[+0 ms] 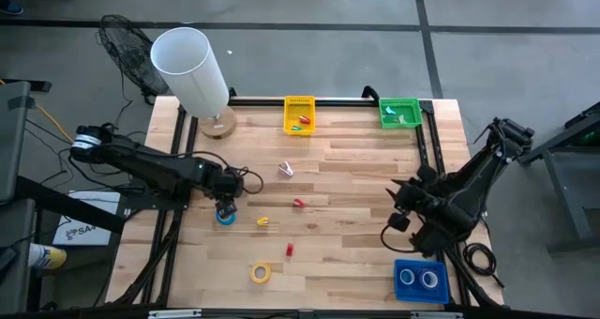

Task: Pick and place Stapler, Stapler remover, tape
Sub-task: Put the light blue tape into the blue bin

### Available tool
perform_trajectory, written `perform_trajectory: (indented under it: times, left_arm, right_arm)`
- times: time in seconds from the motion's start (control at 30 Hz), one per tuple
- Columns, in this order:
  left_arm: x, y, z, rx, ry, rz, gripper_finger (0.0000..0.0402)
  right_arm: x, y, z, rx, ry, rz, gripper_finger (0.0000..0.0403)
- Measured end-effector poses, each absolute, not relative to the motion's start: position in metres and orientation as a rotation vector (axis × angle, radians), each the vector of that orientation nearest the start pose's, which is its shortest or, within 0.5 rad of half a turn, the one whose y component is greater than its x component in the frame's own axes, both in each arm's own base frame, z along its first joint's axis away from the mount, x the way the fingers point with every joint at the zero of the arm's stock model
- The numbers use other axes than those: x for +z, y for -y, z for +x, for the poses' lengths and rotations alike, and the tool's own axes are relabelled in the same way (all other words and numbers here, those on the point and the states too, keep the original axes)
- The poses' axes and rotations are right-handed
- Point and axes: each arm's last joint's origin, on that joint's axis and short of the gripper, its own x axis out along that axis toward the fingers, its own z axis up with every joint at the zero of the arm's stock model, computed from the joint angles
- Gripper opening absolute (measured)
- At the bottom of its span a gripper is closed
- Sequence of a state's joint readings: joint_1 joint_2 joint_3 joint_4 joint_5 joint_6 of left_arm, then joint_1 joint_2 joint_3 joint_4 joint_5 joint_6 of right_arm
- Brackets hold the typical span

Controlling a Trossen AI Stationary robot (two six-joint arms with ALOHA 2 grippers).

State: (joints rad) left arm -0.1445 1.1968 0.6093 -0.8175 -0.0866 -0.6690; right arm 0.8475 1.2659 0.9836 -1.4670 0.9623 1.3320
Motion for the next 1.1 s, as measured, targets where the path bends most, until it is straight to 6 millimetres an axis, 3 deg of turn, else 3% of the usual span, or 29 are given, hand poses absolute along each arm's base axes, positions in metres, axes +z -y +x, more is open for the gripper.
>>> perform_trajectory:
  times: [0.33,0.83,1.1]
  left_arm:
    - [0.162,0.025,0.174,0.384,-1.338,-0.500,0.0227]
    - [0.179,0.028,0.165,0.147,-1.307,-0.471,0.0227]
    - [0.172,0.035,0.161,0.129,-1.328,-0.487,0.0227]
  right_arm:
    - [0.260,-0.116,0.143,-0.645,-0.781,-0.199,0.0122]
    - [0.258,-0.117,0.144,-0.603,-0.862,-0.198,0.0122]
    - [0.258,-0.118,0.145,-0.575,-0.897,-0.208,0.0122]
